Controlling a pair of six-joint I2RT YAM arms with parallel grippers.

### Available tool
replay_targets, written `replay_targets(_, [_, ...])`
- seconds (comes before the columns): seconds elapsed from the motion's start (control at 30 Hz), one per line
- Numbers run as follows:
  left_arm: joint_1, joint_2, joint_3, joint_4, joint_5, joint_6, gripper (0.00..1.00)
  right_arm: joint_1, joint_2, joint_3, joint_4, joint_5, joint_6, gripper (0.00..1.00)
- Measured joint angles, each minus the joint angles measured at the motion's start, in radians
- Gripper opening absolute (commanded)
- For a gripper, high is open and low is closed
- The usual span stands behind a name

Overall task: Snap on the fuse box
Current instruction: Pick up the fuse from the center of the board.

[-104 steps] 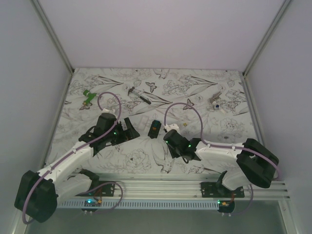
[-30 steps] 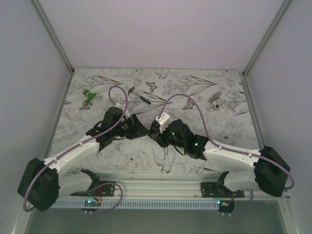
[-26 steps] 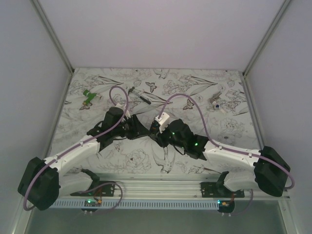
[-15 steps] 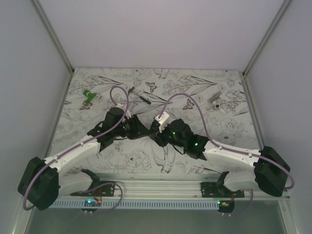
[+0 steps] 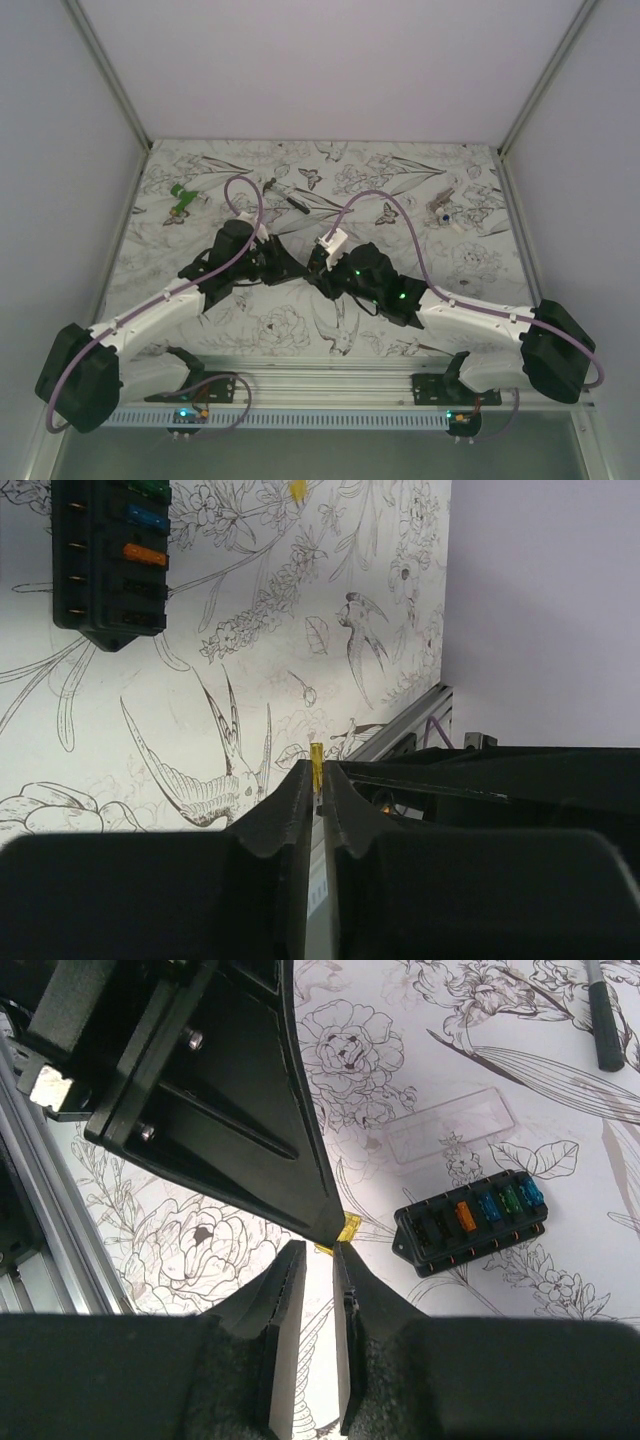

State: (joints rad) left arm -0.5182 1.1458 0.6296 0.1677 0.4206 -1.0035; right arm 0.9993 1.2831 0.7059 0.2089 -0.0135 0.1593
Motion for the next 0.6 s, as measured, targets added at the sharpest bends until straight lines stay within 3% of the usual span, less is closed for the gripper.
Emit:
replay_targets(0.07, [0.0, -0.005, 0.0, 0.0, -0.001, 0.0, 0.0, 0.0, 0.001, 0.0, 0.006, -0.001, 0.002, 0.23])
replay_targets(0.2, [0.0, -0.015, 0.0, 0.0, -0.003, 0.0, 0.0, 0.0, 0.001, 0.0, 0.025, -0.001, 0.006, 0.25])
replay_targets(0.33, [0.0, -0.037, 0.0, 0.0, -0.022, 0.0, 0.0, 0.0, 0.001, 0.0, 0.05, -0.003, 0.015, 0.37])
replay_targets(0.6, [-0.002, -0.134, -0.01, 0.003, -0.106, -0.01, 0.0, -0.017, -0.052, -0.016, 0.117, -0.023, 0.094, 0.44])
